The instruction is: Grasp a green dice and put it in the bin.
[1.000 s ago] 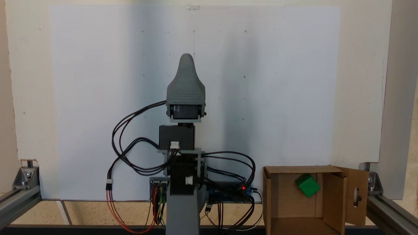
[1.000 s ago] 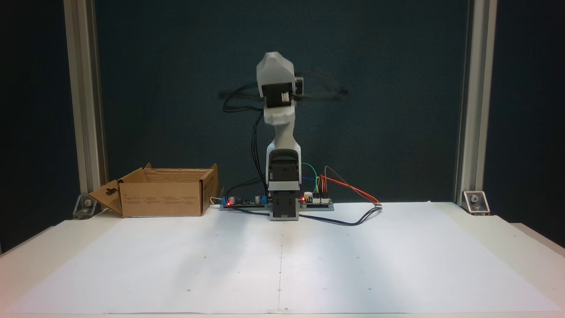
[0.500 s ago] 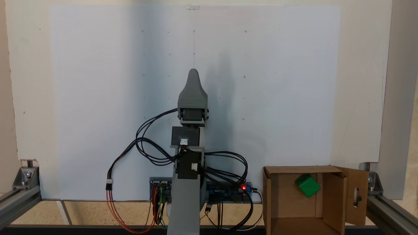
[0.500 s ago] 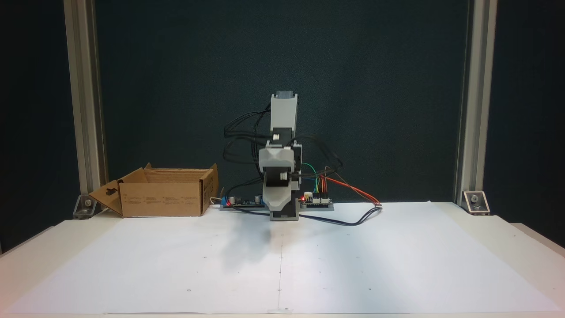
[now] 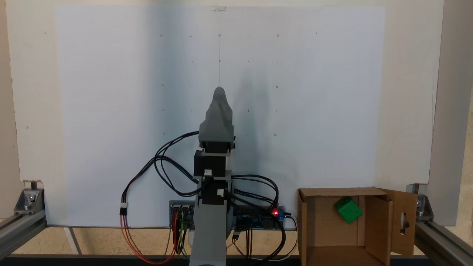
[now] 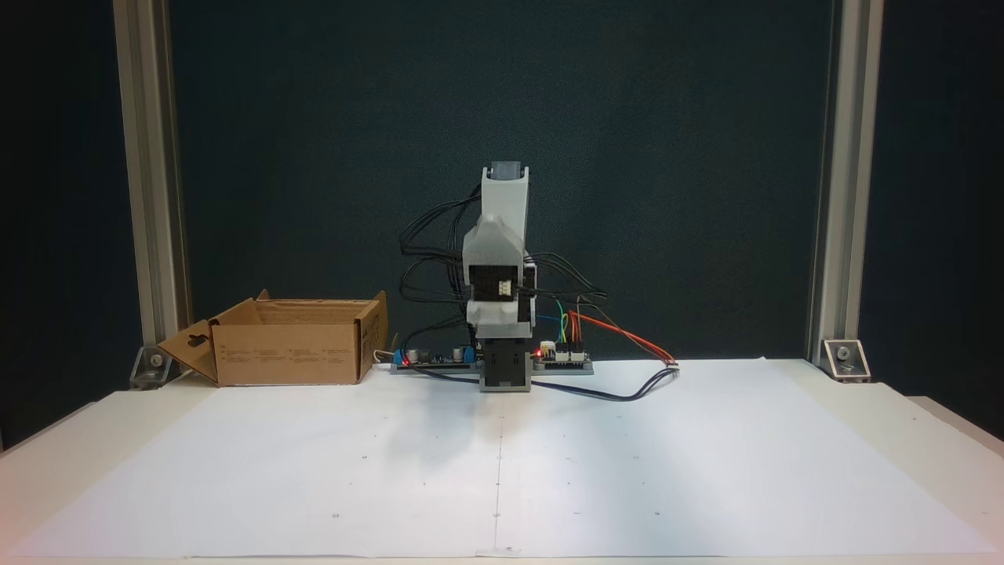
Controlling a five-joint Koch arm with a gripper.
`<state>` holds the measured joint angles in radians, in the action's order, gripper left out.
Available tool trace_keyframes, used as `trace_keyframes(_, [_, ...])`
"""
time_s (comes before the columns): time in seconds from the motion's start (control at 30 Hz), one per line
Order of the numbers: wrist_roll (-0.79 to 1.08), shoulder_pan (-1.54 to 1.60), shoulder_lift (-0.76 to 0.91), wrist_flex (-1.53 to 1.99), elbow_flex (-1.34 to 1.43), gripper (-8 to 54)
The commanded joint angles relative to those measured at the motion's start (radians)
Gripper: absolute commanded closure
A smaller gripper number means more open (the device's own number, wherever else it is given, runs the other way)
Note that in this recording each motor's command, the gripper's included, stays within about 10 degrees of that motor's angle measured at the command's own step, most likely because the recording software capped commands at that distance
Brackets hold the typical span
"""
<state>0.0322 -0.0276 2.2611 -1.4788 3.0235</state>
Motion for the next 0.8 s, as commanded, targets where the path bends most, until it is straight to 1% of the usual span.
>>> trace_keyframes(0.0, [0.061, -0.012, 0.117, -0.164, 0.002, 1.9])
trace_keyframes(0.17, [0.061, -0.012, 0.115, -0.353, 0.080, 1.9])
trace_keyframes(0.27, [0.081, -0.017, 0.114, -0.347, 0.107, 1.0])
trace_keyframes(0.77, [0.087, -0.005, 0.106, -0.304, 0.106, 1.0])
